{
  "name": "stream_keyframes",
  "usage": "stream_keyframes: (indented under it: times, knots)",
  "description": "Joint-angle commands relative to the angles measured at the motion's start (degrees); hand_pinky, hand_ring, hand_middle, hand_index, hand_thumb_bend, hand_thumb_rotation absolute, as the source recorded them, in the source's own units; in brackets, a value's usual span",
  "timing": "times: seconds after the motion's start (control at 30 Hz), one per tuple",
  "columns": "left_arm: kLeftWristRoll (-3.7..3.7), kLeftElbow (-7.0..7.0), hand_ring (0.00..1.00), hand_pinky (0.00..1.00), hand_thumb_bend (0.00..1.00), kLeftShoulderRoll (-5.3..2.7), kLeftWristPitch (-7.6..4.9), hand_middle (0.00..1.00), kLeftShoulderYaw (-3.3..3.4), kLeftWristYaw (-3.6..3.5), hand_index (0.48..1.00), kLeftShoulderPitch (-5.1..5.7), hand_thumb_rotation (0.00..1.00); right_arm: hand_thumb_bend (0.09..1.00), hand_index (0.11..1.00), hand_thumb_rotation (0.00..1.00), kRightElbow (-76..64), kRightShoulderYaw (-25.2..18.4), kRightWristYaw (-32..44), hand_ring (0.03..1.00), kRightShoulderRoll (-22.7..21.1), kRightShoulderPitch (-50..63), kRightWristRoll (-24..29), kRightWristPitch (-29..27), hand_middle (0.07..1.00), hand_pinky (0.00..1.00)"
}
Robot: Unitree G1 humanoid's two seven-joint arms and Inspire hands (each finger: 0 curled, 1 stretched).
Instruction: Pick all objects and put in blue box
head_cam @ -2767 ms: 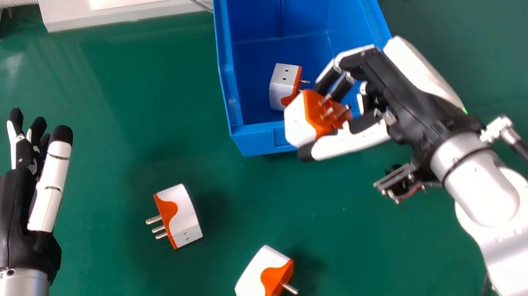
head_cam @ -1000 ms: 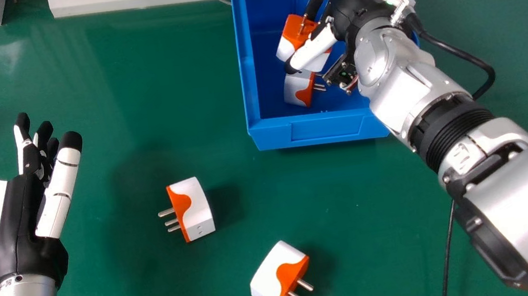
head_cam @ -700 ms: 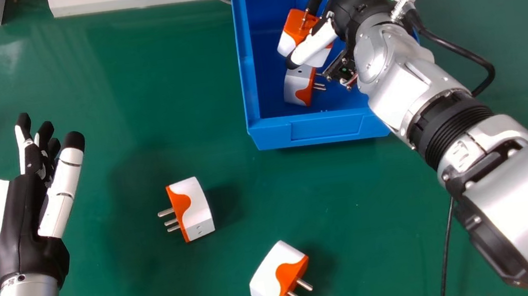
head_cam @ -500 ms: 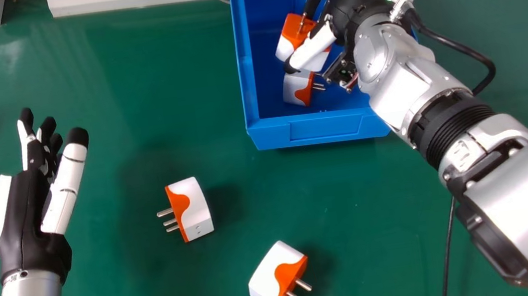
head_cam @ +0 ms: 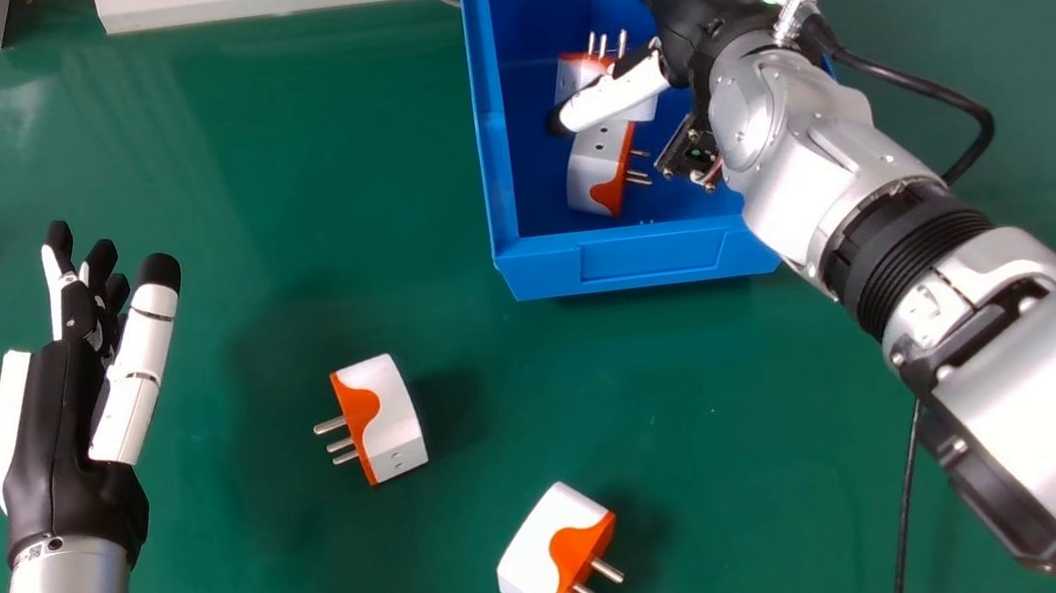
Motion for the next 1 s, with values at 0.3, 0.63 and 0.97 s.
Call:
stream_keyframes:
  times: [0.3, 0.63, 0.97]
  knots:
    - [-0.57, -0.73, 1.0, 1.0, 0.5, -0.04, -0.89, 1.0, -0.13, -0.43, 1.0, -0.59, 0.78, 0.751, 0.998, 0.51, -2.1, -1.1, -2.4, 0.997, -1.5, -0.8, -0.1, 0.6, 0.998, 0.9]
    - [-0.4, -1.0, 1.0, 1.0, 0.51, -0.27, -0.71, 1.0, -0.26, -0.16, 1.0, -0.6, 0.78, 0.741, 1.0, 0.48, -5.8, -3.0, -4.2, 1.0, -1.8, 0.3, 0.1, 2.2, 1.0, 0.91]
    - [-0.14, -0.39, 1.0, 1.0, 0.51, -0.53, -1.21, 1.0, -0.45, 0.1, 1.0, -0.85, 0.77, 0.627, 1.0, 0.36, -32.2, -2.5, -4.8, 1.0, -6.0, 13.9, -3.5, 6.0, 1.0, 0.92]
